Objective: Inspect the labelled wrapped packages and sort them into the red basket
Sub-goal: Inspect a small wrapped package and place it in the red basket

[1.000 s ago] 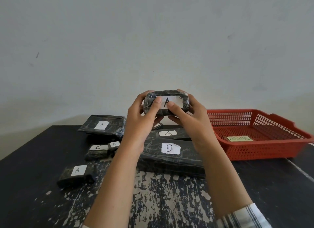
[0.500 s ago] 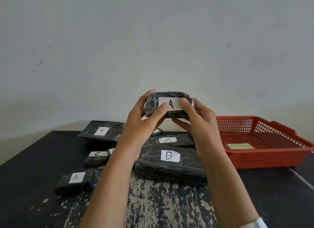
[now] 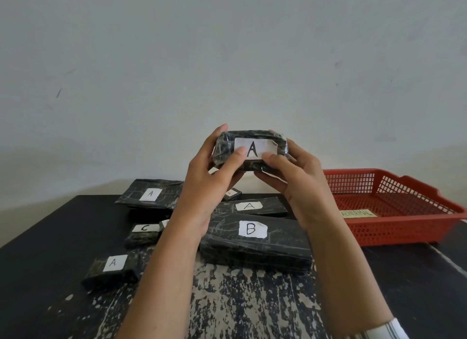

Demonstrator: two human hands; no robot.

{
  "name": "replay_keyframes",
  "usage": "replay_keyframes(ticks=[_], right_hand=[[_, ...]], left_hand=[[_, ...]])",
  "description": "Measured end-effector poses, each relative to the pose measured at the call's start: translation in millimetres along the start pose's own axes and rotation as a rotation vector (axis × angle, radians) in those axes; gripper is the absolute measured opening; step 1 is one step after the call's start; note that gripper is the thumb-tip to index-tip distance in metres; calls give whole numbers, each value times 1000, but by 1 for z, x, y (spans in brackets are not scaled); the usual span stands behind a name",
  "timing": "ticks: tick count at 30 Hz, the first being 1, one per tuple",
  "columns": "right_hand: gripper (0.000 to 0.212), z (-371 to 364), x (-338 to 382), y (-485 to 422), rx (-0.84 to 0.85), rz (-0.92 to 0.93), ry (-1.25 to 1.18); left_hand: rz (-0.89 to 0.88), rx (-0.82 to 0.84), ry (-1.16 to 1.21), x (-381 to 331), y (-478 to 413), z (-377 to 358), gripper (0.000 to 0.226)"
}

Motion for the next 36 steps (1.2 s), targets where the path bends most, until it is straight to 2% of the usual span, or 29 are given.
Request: replay_keyframes(ticks=[5, 12, 15, 19, 20, 24, 26, 29, 33, 36], right_hand=[[38, 2, -1, -1, 2, -14, 3], [35, 3, -5, -2, 0, -37, 21], [33, 6, -5, -2, -24, -30, 32], [32, 7, -4, -2, -31, -19, 35], [32, 7, -4, -2, -26, -19, 39], [40, 4, -6, -2, 4, -34, 51], [49, 3, -7, -2, 18, -36, 97], [61, 5, -10, -2, 15, -41, 153], [47, 7, -6, -3, 17, 25, 165], [44, 9, 1, -3, 24, 89, 183]], left_hand=[[30, 0, 36, 1, 1, -1, 37], [60, -16, 20, 4, 3, 4, 34], [83, 6, 15, 5, 4, 2, 41], [124, 25, -72, 7, 5, 2, 79], [131, 9, -71, 9, 5, 3, 79], [128, -47, -13, 11, 3, 7, 50], [105, -59, -2, 9, 2, 9, 49], [53, -46, -57, 5, 2, 9, 56], [30, 21, -169, 5, 2, 6, 72], [84, 76, -81, 6, 3, 0, 89]])
Point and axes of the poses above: each hand's wrist, its own y-axis away from the middle knuckle, its own z-axis out of the back of the hand, x = y × z, the point moved 9 cm from there along -y, towards the middle knuckle, and after that the axes turned 4 degrees about -y, right-handed, at the moved point
